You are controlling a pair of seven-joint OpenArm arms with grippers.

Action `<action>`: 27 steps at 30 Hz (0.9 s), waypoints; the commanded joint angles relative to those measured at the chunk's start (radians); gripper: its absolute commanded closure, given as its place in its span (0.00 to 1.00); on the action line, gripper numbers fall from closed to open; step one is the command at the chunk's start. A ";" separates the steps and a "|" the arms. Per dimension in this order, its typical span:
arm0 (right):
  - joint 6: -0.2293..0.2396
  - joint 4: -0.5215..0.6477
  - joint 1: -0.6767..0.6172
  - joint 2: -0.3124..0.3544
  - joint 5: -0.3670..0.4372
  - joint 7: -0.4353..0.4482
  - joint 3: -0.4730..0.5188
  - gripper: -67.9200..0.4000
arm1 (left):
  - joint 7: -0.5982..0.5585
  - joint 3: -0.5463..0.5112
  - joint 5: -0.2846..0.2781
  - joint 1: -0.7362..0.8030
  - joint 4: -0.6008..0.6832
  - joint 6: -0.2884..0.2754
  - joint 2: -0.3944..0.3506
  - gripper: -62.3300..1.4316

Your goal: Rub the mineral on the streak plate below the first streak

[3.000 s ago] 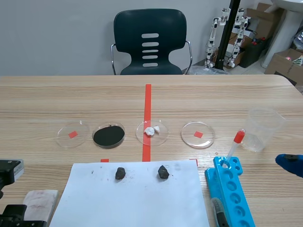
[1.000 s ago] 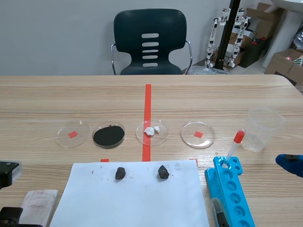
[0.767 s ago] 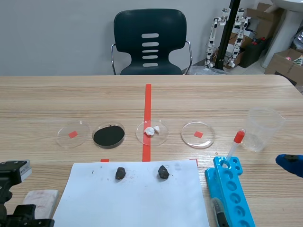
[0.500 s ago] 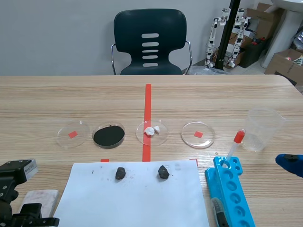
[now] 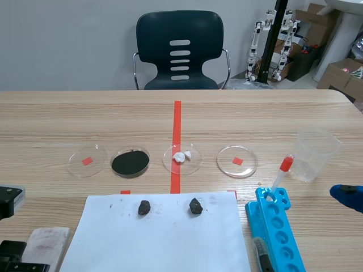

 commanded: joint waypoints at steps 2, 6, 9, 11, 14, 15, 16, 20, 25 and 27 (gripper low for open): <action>-0.003 0.023 0.009 0.005 0.006 0.014 0.001 0.00 | -0.095 0.000 -0.002 0.013 0.012 -0.002 -0.006 0.84; -0.003 0.023 0.009 0.005 0.006 0.014 0.001 0.00 | -0.306 -0.001 -0.038 0.048 0.048 -0.002 -0.006 0.84; -0.003 0.023 0.009 0.005 0.006 0.014 0.001 0.00 | -0.463 -0.001 -0.054 0.081 0.078 -0.002 -0.006 0.84; -0.003 0.023 0.009 0.005 0.006 0.014 0.001 0.00 | -0.558 -0.002 -0.054 0.103 0.098 -0.002 -0.006 0.84; -0.003 0.023 0.009 0.005 0.006 0.014 0.001 0.00 | -0.677 -0.003 -0.054 0.135 0.135 -0.015 -0.007 0.84; -0.003 0.023 0.009 0.005 0.006 0.014 0.001 0.00 | -0.711 -0.003 -0.053 0.145 0.148 -0.038 -0.007 0.84; -0.003 0.023 0.009 0.005 0.006 0.014 0.001 0.00 | -0.745 -0.003 -0.053 0.156 0.163 -0.064 -0.007 0.84; -0.003 0.023 0.009 0.005 0.006 0.014 0.001 0.00 | -0.860 -0.003 -0.034 0.197 0.216 -0.143 -0.006 0.84; -0.003 0.023 0.009 0.005 0.006 0.014 0.001 0.00 | -0.903 -0.003 -0.026 0.249 0.291 -0.244 -0.006 0.84; -0.003 0.023 0.009 0.005 0.006 0.014 0.001 0.00 | -0.914 -0.003 -0.026 0.270 0.321 -0.300 -0.006 0.84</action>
